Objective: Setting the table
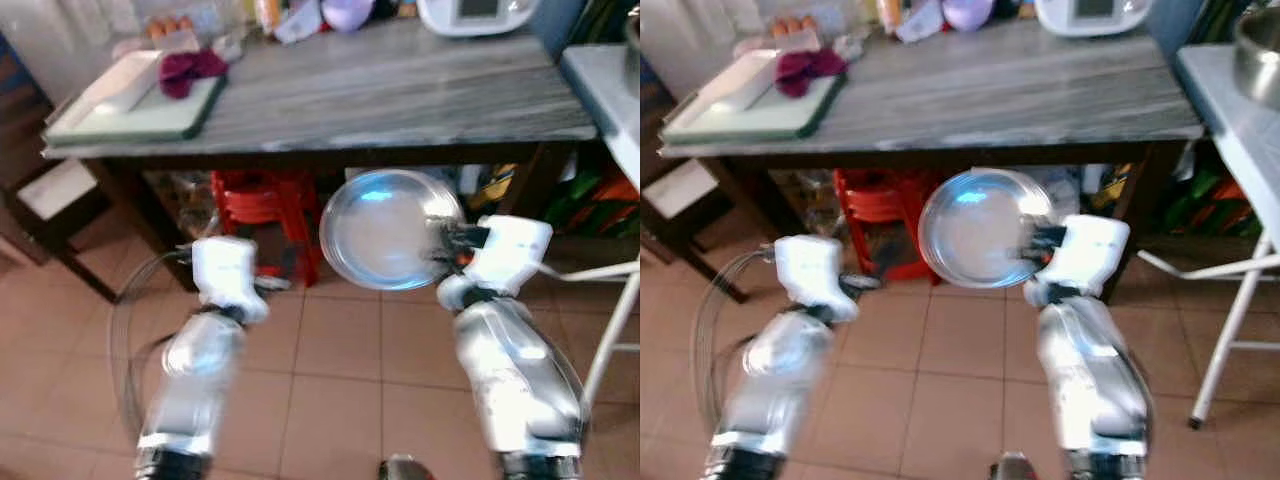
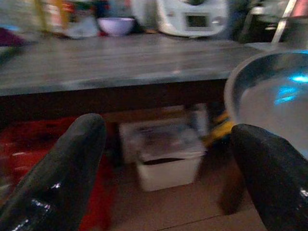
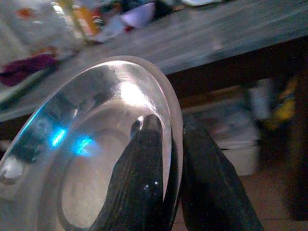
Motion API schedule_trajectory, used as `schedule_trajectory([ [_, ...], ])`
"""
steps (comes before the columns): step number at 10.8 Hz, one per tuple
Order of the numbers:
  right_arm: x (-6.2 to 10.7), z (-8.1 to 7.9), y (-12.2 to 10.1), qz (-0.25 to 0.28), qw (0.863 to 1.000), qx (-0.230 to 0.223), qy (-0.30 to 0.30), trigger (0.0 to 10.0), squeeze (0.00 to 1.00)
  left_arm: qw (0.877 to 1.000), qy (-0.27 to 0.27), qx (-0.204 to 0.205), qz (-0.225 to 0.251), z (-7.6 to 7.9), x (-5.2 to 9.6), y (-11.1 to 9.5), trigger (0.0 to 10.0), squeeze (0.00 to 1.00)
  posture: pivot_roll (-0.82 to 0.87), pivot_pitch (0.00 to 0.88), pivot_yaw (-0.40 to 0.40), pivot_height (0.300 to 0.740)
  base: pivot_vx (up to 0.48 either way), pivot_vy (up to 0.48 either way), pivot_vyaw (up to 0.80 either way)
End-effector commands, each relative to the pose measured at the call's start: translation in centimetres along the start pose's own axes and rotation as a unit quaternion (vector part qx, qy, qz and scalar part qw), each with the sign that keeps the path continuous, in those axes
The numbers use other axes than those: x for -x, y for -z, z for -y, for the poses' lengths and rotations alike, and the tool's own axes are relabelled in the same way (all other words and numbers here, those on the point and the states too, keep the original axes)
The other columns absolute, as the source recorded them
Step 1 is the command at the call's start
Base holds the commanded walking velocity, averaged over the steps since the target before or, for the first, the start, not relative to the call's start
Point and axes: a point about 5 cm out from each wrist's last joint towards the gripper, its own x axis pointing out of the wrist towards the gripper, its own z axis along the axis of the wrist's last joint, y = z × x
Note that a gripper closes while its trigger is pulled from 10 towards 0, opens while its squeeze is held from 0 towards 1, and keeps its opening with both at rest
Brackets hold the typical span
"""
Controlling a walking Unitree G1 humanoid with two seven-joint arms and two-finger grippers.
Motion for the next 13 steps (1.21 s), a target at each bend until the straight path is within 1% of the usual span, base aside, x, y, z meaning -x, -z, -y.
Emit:
schedule_trajectory([
  [1,-0.2,-1.4,-0.4,0.014,1.0,-0.006,-0.021,10.0,0.0,1.0,-0.011,-0.014,-0.003,-1.1,0.4,-0.1,10.0,0.0,-0.13,0.117,0.103,0.74,0.364,0.0,0.0],
  [4,0.0,-1.0,-0.4,0.017,1.0,-0.001,-0.015,10.0,0.0,1.0,-0.012,-0.013,-0.002,-0.9,0.3,-0.1,10.0,0.0,-0.13,0.116,0.102,0.74,0.364,0.0,0.0],
  [5,0.2,-0.6,-0.3,0.018,1.0,0.008,-0.01,10.0,0.0,1.0,-0.021,-0.016,0.0,-1.1,0.3,-0.1,10.0,0.0,-0.13,0.115,0.101,0.74,0.364,0.0,0.0],
  [6,0.7,0.0,-0.3,0.019,1.0,0.016,0.0,10.0,0.0,0.999,-0.045,-0.03,0.003,-1.9,0.6,-0.2,10.0,0.0,-0.13,0.113,0.102,0.74,0.356,0.0,0.0],
  [8,1.9,1.0,-0.1,0.018,0.999,0.037,0.017,10.0,0.0,0.997,-0.073,-0.035,-0.002,-3.2,1.4,-0.1,10.0,0.0,-0.14,0.112,0.105,0.74,0.352,0.0,0.0],
  [10,2.3,1.1,-0.2,0.024,0.997,0.071,0.01,10.0,0.0,0.996,-0.081,-0.039,-0.012,-3.7,2.2,0.3,10.0,0.0,-0.15,0.114,0.11,0.74,0.351,0.0,0.0],
  [11,2.5,1.3,-0.6,0.031,0.997,0.075,0.013,10.0,0.0,0.996,-0.081,-0.039,-0.018,-3.6,2.8,0.5,10.0,0.0,-0.16,0.118,0.108,0.74,0.349,0.0,0.0],
  [12,2.9,1.7,-0.7,0.03,0.996,0.075,0.024,10.0,0.0,0.996,-0.081,-0.039,-0.024,-3.7,3.4,0.7,10.0,0.0,-0.16,0.12,0.106,0.74,0.352,0.0,0.0],
  [13,4.0,2.3,-0.3,0.023,0.995,0.09,0.034,10.0,0.0,0.995,-0.087,-0.043,-0.037,-4.0,4.6,1.1,10.0,0.0,-0.16,0.124,0.103,0.74,0.349,0.0,0.0],
])
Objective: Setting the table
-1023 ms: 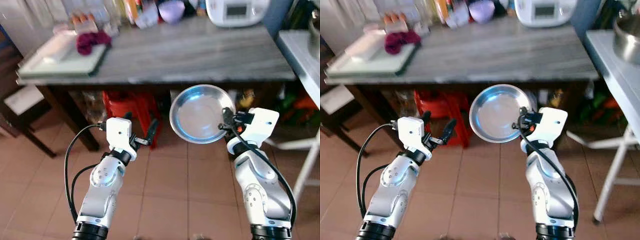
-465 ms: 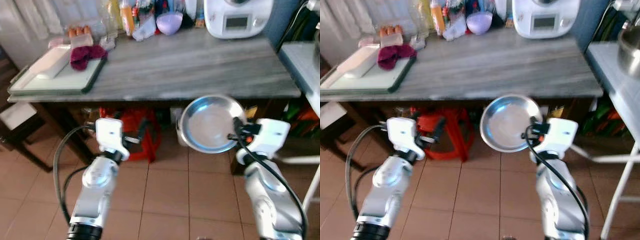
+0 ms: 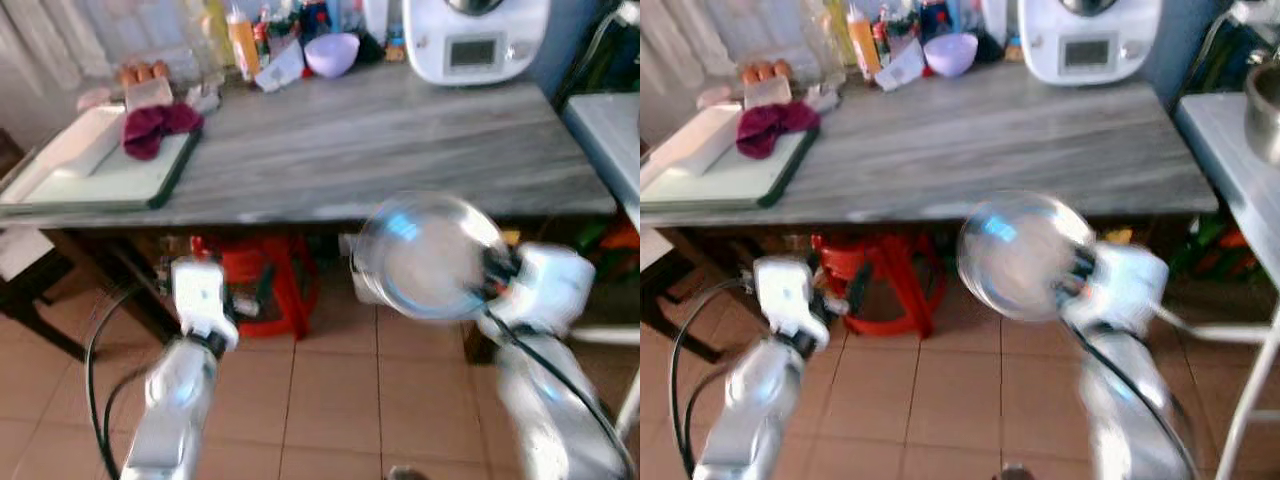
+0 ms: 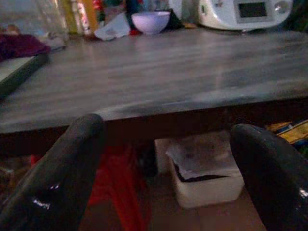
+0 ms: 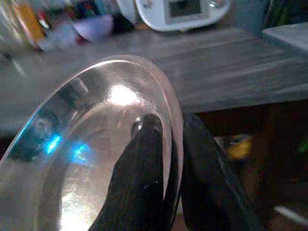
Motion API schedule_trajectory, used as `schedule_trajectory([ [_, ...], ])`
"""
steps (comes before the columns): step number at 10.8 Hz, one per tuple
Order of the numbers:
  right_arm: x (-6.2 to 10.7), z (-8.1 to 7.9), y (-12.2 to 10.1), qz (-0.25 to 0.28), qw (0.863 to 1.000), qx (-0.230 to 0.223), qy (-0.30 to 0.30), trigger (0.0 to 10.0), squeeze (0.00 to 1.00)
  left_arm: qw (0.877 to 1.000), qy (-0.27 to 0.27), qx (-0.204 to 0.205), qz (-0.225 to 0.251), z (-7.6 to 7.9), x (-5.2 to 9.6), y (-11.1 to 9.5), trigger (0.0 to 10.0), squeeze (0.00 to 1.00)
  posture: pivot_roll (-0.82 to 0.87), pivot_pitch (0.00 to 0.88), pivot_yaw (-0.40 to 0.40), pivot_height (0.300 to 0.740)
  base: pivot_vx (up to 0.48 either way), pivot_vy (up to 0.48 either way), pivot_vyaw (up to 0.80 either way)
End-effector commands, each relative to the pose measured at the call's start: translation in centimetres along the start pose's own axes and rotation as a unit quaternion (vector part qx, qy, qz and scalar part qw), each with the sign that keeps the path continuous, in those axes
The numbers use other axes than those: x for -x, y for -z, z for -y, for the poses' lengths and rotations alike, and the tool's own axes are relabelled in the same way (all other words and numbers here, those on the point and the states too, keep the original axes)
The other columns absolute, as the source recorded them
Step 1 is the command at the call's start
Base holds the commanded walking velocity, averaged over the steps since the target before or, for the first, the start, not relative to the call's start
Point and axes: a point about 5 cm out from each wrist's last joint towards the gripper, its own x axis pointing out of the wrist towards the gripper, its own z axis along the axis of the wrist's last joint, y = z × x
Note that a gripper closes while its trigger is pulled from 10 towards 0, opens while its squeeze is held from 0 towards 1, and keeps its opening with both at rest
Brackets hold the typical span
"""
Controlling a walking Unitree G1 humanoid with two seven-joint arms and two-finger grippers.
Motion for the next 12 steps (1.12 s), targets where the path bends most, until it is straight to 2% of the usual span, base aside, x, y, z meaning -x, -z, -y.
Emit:
schedule_trajectory([
  [1,0.5,-0.8,-0.7,0.021,1.0,0.003,-0.014,10.0,0.0,1.0,-0.016,-0.018,0.001,-1.4,0.6,-0.4,10.0,0.0,-0.15,0.125,0.101,0.74,0.356,0.0,0.0],
  [3,0.8,-0.1,-0.8,0.02,1.0,0.006,-0.007,10.0,0.0,1.0,-0.019,-0.017,0.0,-1.4,0.8,-0.5,10.0,0.0,-0.15,0.126,0.102,0.74,0.354,0.0,0.0],
  [5,0.0,-0.4,-1.5,0.034,0.999,0.011,-0.015,10.0,0.0,1.0,-0.007,-0.014,0.005,-0.7,0.2,-0.7,10.0,0.0,-0.16,0.123,0.103,0.74,0.354,0.0,0.0],
  [6,0.0,-0.5,-1.7,0.037,0.999,0.009,-0.018,10.0,0.0,1.0,-0.007,-0.012,0.006,-0.7,0.1,-0.9,10.0,0.0,-0.16,0.122,0.102,0.74,0.352,0.0,-0.46],
  [12,-0.7,-0.8,-3.3,0.065,0.998,-0.001,-0.024,10.0,0.0,1.0,0.009,-0.003,0.022,0.2,-0.6,-2.0,10.0,0.0,-0.15,0.125,0.099,0.74,0.341,0.0,0.0],
])
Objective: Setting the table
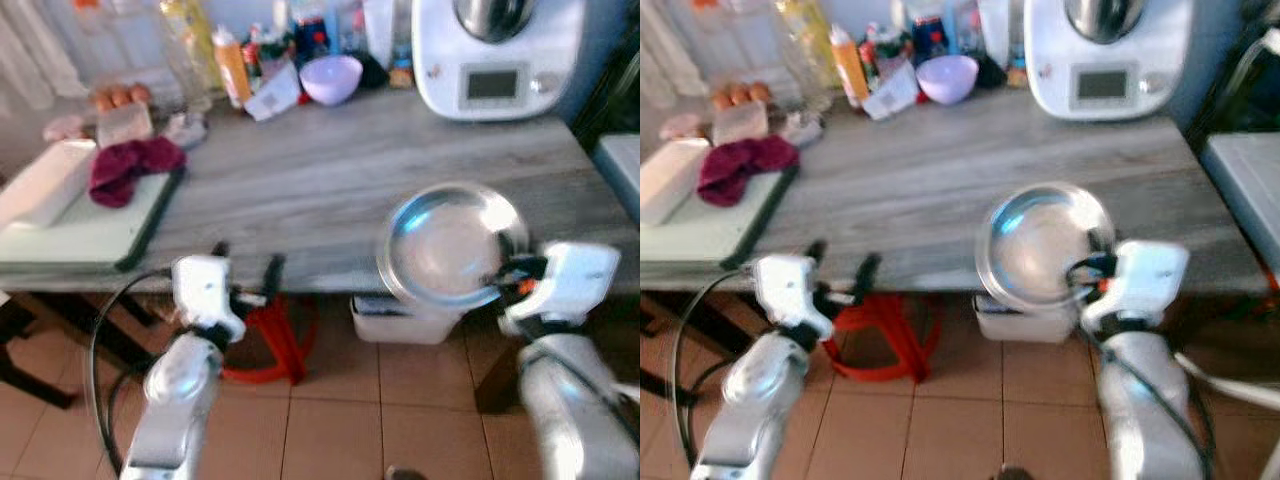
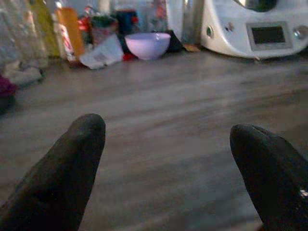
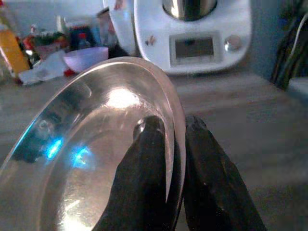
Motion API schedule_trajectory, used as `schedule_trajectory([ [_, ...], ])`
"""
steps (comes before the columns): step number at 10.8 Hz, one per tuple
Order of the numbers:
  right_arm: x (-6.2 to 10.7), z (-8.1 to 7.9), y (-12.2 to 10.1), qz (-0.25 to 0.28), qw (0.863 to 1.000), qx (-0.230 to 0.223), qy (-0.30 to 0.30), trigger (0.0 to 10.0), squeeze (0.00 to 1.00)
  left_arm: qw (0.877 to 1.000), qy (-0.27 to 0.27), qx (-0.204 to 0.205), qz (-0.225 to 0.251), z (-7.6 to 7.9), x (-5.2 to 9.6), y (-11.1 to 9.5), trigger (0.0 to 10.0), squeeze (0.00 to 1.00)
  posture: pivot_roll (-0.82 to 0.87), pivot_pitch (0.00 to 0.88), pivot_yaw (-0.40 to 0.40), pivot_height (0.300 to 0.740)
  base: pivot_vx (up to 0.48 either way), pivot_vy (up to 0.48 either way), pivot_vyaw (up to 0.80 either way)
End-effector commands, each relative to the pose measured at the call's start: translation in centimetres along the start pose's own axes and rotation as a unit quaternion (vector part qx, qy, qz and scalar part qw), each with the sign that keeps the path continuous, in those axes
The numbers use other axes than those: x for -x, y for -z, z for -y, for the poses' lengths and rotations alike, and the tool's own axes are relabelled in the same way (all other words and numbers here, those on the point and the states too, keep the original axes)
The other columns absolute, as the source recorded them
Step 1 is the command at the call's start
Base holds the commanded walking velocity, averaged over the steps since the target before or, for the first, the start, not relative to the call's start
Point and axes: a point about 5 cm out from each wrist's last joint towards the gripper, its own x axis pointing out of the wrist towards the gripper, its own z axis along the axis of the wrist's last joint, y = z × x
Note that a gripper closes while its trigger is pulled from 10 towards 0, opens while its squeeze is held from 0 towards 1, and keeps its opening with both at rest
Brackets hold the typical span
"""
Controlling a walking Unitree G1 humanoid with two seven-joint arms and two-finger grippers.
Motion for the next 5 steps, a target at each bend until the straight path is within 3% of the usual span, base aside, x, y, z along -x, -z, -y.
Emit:
schedule_trajectory([
  [1,-0.14,-1.0,-0.53,0.013,1.0,-0.017,-0.016,10.0,0.0,1.0,-0.013,-0.01,-0.005,-1.01,0.43,-0.01,10.0,0.0,-0.15,0.123,0.099,0.74,0.277,0.0,0.0],
  [5,-0.97,-1.32,-0.7,0.018,0.999,-0.028,-0.018,10.0,0.0,1.0,-0.001,-0.017,-0.011,-0.84,0.77,0.16,10.0,0.0,-0.15,0.126,0.102,0.74,0.0,0.0,0.0],
])
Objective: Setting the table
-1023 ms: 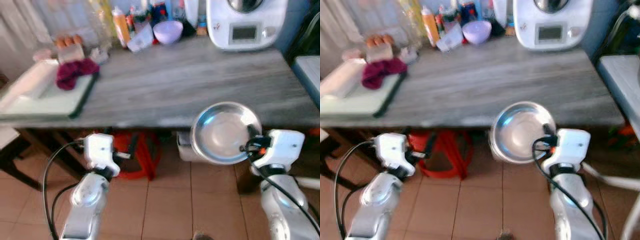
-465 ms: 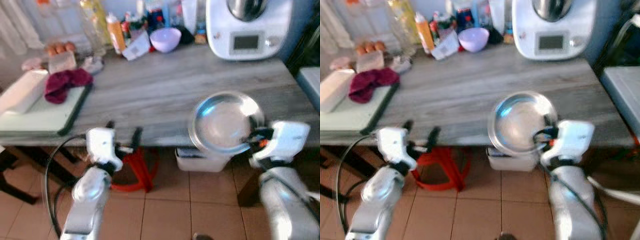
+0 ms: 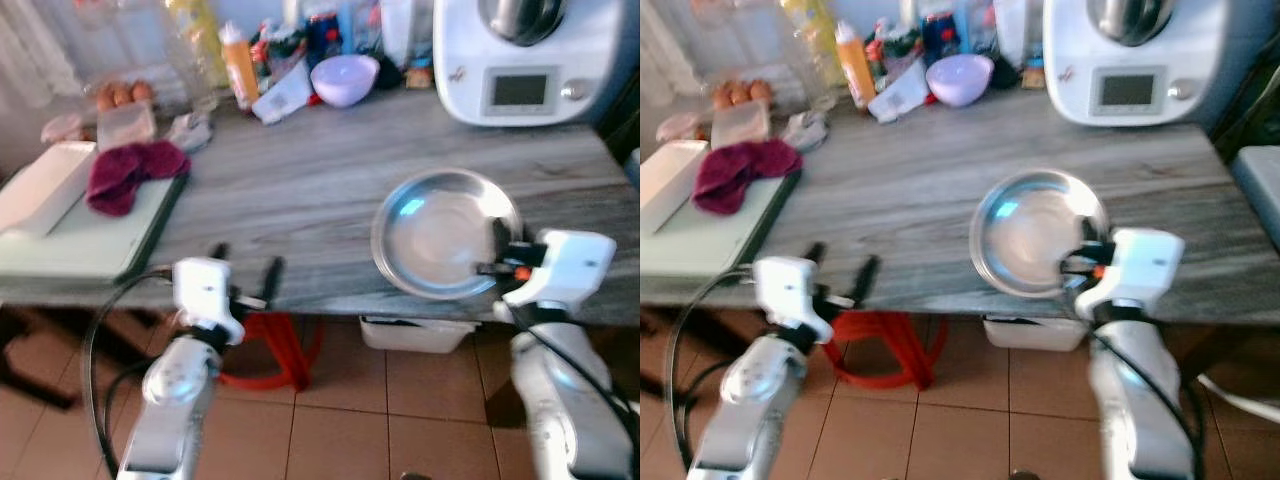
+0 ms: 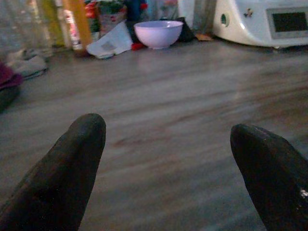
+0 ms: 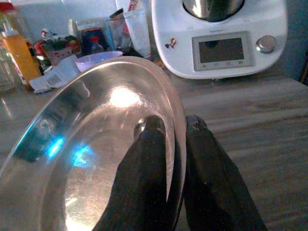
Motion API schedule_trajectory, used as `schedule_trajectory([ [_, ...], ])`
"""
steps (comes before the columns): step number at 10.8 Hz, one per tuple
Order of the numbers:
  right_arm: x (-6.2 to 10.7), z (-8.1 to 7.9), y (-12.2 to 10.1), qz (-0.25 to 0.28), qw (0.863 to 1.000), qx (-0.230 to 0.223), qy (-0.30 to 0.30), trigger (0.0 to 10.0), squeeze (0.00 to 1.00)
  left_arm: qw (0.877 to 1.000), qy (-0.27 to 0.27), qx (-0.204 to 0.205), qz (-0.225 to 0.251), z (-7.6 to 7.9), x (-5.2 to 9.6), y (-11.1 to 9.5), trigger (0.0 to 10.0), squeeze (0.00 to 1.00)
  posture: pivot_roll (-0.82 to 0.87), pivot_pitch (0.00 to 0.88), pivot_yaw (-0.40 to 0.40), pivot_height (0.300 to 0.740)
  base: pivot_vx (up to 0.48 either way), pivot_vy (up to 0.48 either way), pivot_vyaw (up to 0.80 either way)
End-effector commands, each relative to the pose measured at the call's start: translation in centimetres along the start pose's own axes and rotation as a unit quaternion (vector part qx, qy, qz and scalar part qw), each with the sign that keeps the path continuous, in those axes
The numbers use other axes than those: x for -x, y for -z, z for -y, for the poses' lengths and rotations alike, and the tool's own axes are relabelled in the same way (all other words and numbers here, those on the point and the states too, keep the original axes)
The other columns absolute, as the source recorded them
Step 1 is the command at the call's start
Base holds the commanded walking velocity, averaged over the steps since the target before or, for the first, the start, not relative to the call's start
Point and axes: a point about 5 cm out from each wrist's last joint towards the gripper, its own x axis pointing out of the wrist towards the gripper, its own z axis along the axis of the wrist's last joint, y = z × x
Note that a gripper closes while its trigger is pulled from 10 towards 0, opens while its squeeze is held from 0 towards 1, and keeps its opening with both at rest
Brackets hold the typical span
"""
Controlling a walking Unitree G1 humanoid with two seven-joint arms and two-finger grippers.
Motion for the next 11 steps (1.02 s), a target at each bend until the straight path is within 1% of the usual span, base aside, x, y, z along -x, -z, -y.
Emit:
schedule_trajectory([
  [1,-0.4,-0.8,-0.2,0.006,1.0,-0.023,-0.009,10.0,0.0,1.0,-0.008,-0.016,-0.009,-0.9,0.8,0.3,10.0,0.0,-0.14,0.13,0.105,0.74,0.0,0.0,0.0],
  [2,-0.8,-1.1,0.1,0.0,0.999,-0.034,-0.012,10.0,0.0,0.999,0.001,-0.025,-0.022,-1.0,1.5,0.8,10.0,0.0,-0.14,0.136,0.11,0.74,0.0,0.0,0.0],
  [3,-0.9,-1.2,0.2,-0.001,0.999,-0.035,-0.014,10.0,0.0,0.999,0.006,-0.027,-0.026,-1.0,1.8,1.1,10.0,0.0,-0.13,0.137,0.11,0.74,0.0,0.0,0.0],
  [4,-1.4,-1.5,0.3,-0.001,0.999,-0.038,-0.019,10.0,0.0,0.998,0.048,-0.026,-0.027,-0.6,2.5,1.3,10.0,0.0,-0.13,0.139,0.111,0.74,0.0,0.0,0.0],
  [5,-2.2,-1.7,0.3,-0.003,0.998,-0.06,-0.018,10.0,0.0,0.997,0.066,-0.028,-0.033,-0.5,2.7,1.5,10.0,0.0,-0.13,0.14,0.114,0.74,0.0,0.0,0.0],
  [7,-4.0,-2.0,0.5,-0.024,0.995,-0.1,-0.013,10.0,0.0,0.995,0.079,-0.04,-0.037,-0.6,2.6,1.6,10.0,0.0,-0.12,0.137,0.119,0.74,0.0,0.0,0.0],
  [8,-4.3,-2.3,0.5,-0.025,0.995,-0.095,-0.021,10.0,0.0,0.995,0.082,-0.037,-0.036,-0.6,2.6,1.6,10.0,0.0,-0.12,0.136,0.12,0.74,0.0,0.0,0.0],
  [9,-5.3,-3.5,0.6,-0.035,0.993,-0.102,-0.039,10.0,0.0,0.995,0.089,-0.034,-0.036,-0.7,2.6,1.8,10.0,0.0,-0.12,0.131,0.12,0.74,0.0,0.0,0.0],
  [10,-6.0,-4.6,0.9,-0.054,0.991,-0.112,-0.042,10.0,0.0,0.995,0.091,-0.034,-0.038,-0.8,2.6,2.1,10.0,0.0,-0.12,0.128,0.118,0.74,0.0,0.0,0.0],
  [11,-6.4,-5.0,1.1,-0.065,0.991,-0.108,-0.039,10.0,0.0,0.995,0.091,-0.034,-0.036,-0.8,2.5,2.1,10.0,0.0,-0.12,0.126,0.118,0.74,0.0,0.0,0.0],
])
